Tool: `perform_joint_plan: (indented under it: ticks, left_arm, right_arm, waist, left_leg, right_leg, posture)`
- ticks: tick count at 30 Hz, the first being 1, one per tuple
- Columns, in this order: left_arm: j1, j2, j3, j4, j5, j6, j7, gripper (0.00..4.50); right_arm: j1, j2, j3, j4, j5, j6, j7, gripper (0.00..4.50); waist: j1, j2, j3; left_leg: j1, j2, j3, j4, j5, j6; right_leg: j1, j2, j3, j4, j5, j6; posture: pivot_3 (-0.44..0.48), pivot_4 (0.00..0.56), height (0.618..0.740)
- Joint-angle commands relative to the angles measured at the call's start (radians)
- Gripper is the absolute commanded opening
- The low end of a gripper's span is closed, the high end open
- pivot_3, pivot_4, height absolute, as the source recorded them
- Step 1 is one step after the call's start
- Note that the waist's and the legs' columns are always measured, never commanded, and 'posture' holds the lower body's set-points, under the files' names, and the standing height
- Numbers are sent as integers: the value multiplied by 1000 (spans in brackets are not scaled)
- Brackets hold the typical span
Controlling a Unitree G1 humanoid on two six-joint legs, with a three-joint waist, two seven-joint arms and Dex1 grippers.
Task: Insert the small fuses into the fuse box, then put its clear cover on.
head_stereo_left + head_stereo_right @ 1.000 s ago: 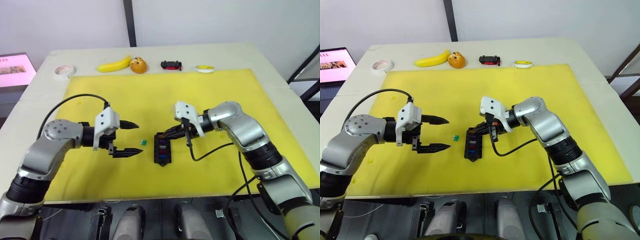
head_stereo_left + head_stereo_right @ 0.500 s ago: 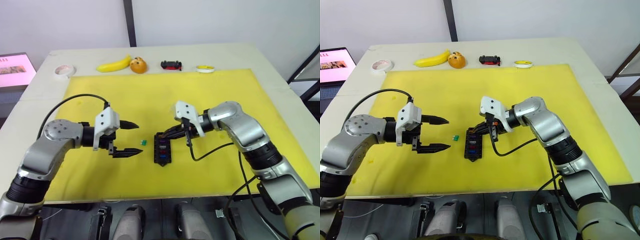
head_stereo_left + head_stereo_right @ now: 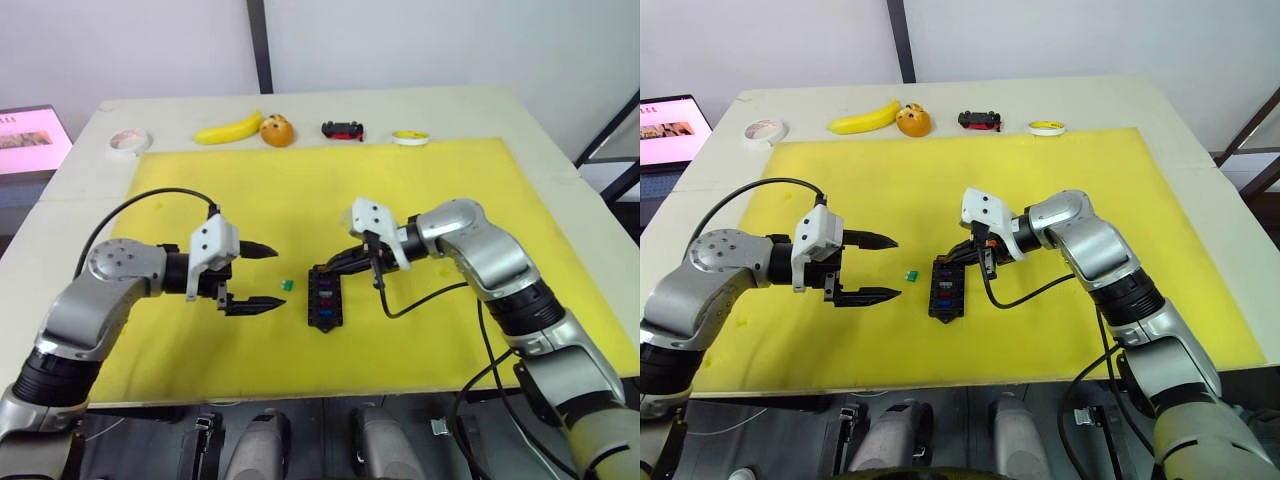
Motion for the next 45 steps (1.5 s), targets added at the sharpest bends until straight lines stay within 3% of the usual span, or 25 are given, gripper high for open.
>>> perform_joint_plan:
  ticks: [1, 45]
  left_arm:
    - [-10, 3, 10, -12, -1, -15, -3, 4500]
    - [-14, -4, 8, -10, -1, -12, 5, 4500]
  right_arm:
    - [-11, -9, -24, -16, 10, -15, 6, 14]
    - [40, -13, 26, 32, -54, -73, -1, 14]
  waist:
    - [0, 0, 0]
    - [0, 0, 0]
  left_leg:
    - [0, 0, 0, 0, 0, 0]
    - [0, 0, 0, 0, 0, 0]
  right_leg:
    - [0, 0, 0, 0, 0, 0]
    - [0, 0, 0, 0, 0, 0]
  posture:
    - [0, 150, 740]
    - [0, 150, 740]
